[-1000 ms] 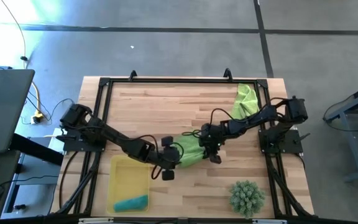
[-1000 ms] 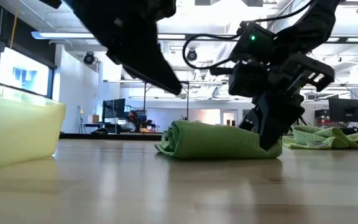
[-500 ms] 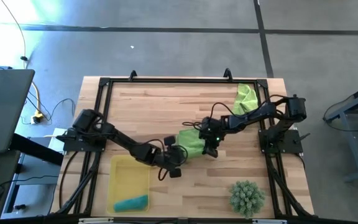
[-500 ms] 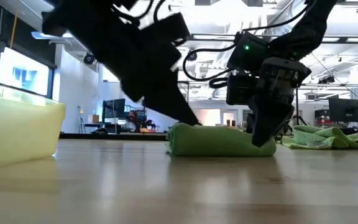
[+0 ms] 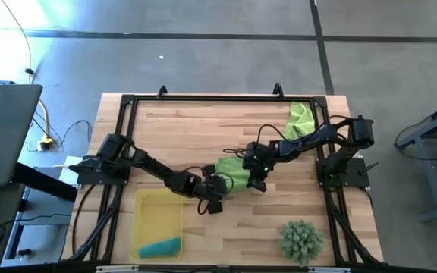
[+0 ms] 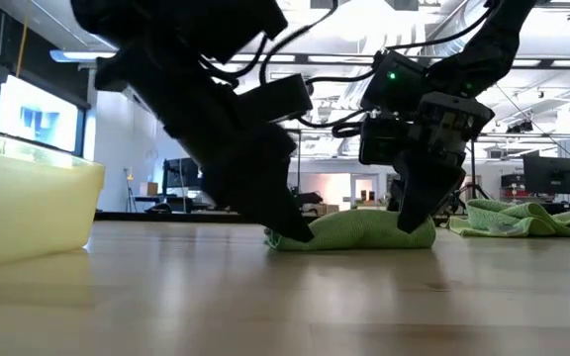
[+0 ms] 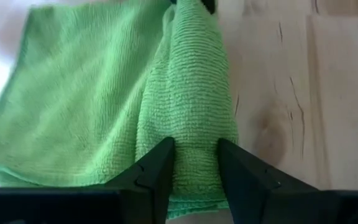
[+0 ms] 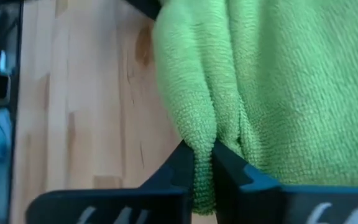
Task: Roll microfiber towels into tight, uniform cylinder then place into a basket
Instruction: Roll the green microfiber towel
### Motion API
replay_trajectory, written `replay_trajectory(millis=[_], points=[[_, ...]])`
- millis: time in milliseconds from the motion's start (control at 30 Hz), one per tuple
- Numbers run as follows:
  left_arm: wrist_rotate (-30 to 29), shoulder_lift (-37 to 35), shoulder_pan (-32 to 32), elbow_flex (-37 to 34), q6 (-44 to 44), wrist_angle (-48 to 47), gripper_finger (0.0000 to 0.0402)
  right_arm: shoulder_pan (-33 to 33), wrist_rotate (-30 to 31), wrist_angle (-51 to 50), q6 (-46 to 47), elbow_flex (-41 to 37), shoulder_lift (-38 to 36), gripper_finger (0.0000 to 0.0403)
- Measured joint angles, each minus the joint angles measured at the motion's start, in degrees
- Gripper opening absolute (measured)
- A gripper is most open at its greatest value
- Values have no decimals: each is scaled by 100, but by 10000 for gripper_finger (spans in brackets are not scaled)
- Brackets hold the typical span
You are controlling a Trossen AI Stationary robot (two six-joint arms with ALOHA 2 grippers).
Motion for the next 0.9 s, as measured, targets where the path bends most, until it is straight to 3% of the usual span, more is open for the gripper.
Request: replay_trajectory(millis=[233, 467, 733, 900], points=[[977, -26, 231, 22, -799, -350, 67, -21, 70, -85, -1241, 2, -187, 99], [2591, -33, 671, 21, -1420, -234, 26, -11, 270, -569, -1909, 2, -809, 158], [3733, -8, 1216, 10, -1851, -169, 16, 1027, 1668, -680, -3282, 2, -1257, 156], [3827, -2, 1343, -3, -1833, -120, 15, 1676, 2981, -605, -3621, 2, -1055, 149]])
